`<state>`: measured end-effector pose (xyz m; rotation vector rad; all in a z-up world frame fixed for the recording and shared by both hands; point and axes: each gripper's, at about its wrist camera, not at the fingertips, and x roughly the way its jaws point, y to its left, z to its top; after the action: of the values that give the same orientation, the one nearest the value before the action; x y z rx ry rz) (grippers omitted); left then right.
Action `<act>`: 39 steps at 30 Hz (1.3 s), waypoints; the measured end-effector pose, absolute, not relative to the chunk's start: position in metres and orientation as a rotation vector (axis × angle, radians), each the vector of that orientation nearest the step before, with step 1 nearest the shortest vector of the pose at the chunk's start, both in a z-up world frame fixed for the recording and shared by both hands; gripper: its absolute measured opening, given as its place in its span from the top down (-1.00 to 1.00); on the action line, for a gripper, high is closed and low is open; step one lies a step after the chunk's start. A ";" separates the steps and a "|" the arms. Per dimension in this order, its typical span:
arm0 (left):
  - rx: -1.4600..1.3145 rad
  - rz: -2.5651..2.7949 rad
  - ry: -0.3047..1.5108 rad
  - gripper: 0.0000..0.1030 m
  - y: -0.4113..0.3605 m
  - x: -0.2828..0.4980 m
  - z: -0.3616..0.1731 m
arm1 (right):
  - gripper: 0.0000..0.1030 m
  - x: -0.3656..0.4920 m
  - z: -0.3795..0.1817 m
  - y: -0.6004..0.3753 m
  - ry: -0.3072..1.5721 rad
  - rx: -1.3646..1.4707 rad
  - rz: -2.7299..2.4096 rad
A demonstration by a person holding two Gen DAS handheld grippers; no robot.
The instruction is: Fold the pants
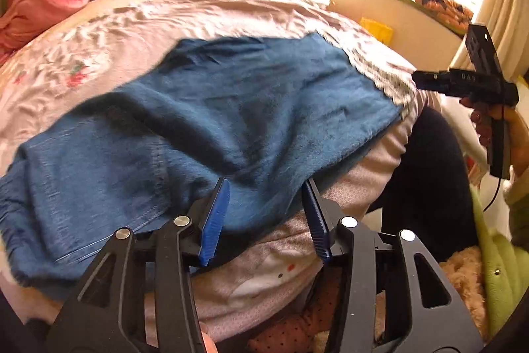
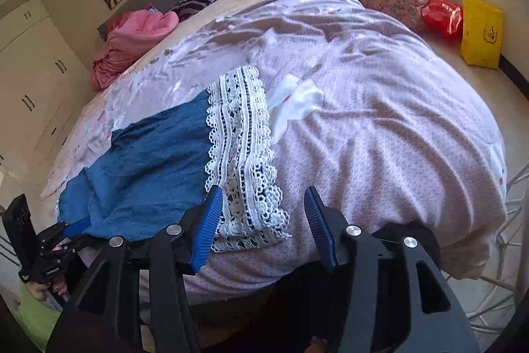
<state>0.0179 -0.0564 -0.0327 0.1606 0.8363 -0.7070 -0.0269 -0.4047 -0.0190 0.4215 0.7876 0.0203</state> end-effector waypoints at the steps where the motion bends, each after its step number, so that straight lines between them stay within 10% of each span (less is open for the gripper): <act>1: 0.140 -0.687 0.821 0.26 -0.047 0.016 -0.027 | -0.01 -0.026 -0.015 -0.402 0.776 0.418 0.041; 17: -0.096 -0.195 0.895 -0.24 0.080 0.038 -0.032 | -0.09 0.033 -0.042 -0.324 0.922 0.161 0.176; 19: -0.020 -0.136 0.900 0.36 0.074 0.041 -0.038 | -0.09 0.032 -0.050 -0.328 0.944 0.137 0.146; 26: 0.001 -0.094 0.892 0.40 0.095 0.041 -0.038 | -0.10 0.024 -0.057 -0.337 0.936 0.167 0.155; 39: 0.019 -0.106 0.824 -0.27 0.095 0.025 0.010 | -0.33 0.030 -0.018 -0.372 0.835 0.289 0.184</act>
<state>0.0253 0.0949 0.0100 0.0193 0.8241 -0.1058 0.0305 -0.3719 -0.0179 0.2893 0.8346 0.1844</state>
